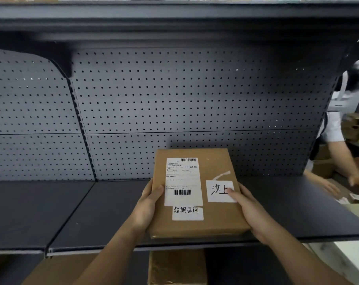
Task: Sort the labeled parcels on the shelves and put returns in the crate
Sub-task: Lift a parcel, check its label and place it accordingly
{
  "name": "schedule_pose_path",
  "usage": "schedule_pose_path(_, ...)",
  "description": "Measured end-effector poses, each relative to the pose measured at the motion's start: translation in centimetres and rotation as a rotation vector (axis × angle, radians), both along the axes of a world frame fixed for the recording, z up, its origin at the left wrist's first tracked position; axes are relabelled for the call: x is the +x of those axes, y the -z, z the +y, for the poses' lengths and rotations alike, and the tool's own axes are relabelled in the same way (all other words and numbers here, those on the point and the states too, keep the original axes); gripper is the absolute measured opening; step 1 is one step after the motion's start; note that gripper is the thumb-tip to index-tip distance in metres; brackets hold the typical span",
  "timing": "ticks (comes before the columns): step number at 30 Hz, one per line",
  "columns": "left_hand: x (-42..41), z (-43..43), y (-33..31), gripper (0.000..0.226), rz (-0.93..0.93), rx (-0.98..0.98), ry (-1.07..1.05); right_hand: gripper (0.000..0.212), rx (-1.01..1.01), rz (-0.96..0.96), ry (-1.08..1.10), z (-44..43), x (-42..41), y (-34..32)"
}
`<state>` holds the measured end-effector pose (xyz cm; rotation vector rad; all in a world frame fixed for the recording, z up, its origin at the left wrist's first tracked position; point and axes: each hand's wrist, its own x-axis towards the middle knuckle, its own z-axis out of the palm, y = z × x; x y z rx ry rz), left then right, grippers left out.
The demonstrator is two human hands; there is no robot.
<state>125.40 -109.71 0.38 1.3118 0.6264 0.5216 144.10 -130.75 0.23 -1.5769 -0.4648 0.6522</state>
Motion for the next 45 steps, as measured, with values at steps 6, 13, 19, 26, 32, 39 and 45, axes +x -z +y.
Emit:
schedule_pose_path(6,-0.9,-0.8,-1.8,0.041,-0.09,0.012,0.062,0.038,0.117,0.062,0.006,-0.4,-1.0,-1.5)
schedule_pose_path(13,-4.0,-2.2,-5.9,0.04,-0.261,0.132,0.088,0.037,0.334,0.045,0.011,-2.3,-3.6,-5.4)
schedule_pose_path(19,-6.6,-3.2,-8.0,0.044,-0.38,0.213,0.1,0.054,0.486,0.008,-0.003,-3.4,-6.5,-7.2)
schedule_pose_path(26,-8.4,-4.6,-8.7,0.043,-0.445,0.199,0.09,0.056,0.553,0.008,-0.011,-4.3,-8.2,-7.6)
schedule_pose_path(32,-9.2,-5.2,-8.6,0.057,-0.444,0.179,0.076,0.049,0.558,-0.037,-0.049,-5.1,-8.9,-8.2)
schedule_pose_path(39,-9.4,-6.1,-8.6,0.057,-0.43,0.172,0.078,0.051,0.55,-0.035,-0.035,-5.9,-9.3,-8.2)
schedule_pose_path(45,-9.2,-7.0,-7.9,0.057,-0.439,0.154,0.069,0.049,0.552,-0.013,-0.032,-7.1,-9.1,-8.0)
